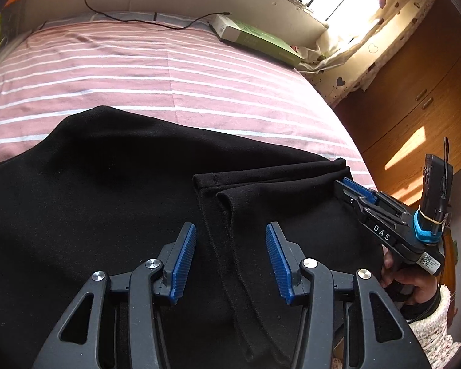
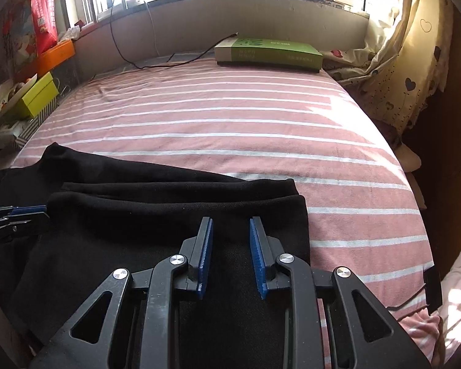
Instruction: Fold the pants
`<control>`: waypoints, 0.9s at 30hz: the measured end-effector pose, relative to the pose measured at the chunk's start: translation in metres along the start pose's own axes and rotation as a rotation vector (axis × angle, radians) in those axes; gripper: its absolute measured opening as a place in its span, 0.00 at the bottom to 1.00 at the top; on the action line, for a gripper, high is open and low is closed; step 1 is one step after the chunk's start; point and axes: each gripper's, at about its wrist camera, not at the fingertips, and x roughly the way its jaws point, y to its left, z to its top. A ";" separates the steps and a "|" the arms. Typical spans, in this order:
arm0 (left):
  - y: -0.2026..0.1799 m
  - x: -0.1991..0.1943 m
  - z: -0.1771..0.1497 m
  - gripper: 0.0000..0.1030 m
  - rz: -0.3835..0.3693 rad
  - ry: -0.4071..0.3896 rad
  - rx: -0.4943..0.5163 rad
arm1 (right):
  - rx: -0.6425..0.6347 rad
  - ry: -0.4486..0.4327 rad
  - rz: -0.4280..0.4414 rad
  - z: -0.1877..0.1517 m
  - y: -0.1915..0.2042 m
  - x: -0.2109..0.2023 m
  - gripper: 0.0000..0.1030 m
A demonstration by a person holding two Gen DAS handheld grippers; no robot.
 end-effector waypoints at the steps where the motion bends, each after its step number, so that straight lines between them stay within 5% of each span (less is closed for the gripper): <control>1: -0.002 0.001 -0.001 0.71 -0.002 0.006 0.005 | -0.002 0.014 -0.005 0.002 0.000 0.000 0.24; 9: -0.010 0.006 -0.002 0.72 0.036 -0.008 0.063 | -0.037 0.018 0.063 -0.016 0.030 -0.014 0.24; 14: -0.011 0.008 -0.003 0.72 0.036 -0.012 0.079 | -0.056 -0.008 -0.008 -0.023 0.045 -0.023 0.25; 21: -0.008 0.008 -0.002 0.73 0.013 -0.010 0.078 | -0.079 -0.077 0.198 -0.055 0.090 -0.060 0.25; 25: -0.007 0.007 -0.002 0.73 0.004 -0.011 0.078 | -0.108 -0.058 0.294 -0.071 0.116 -0.065 0.61; 27: -0.006 0.006 -0.001 0.73 0.007 -0.013 0.077 | -0.129 -0.072 0.318 -0.076 0.129 -0.068 0.61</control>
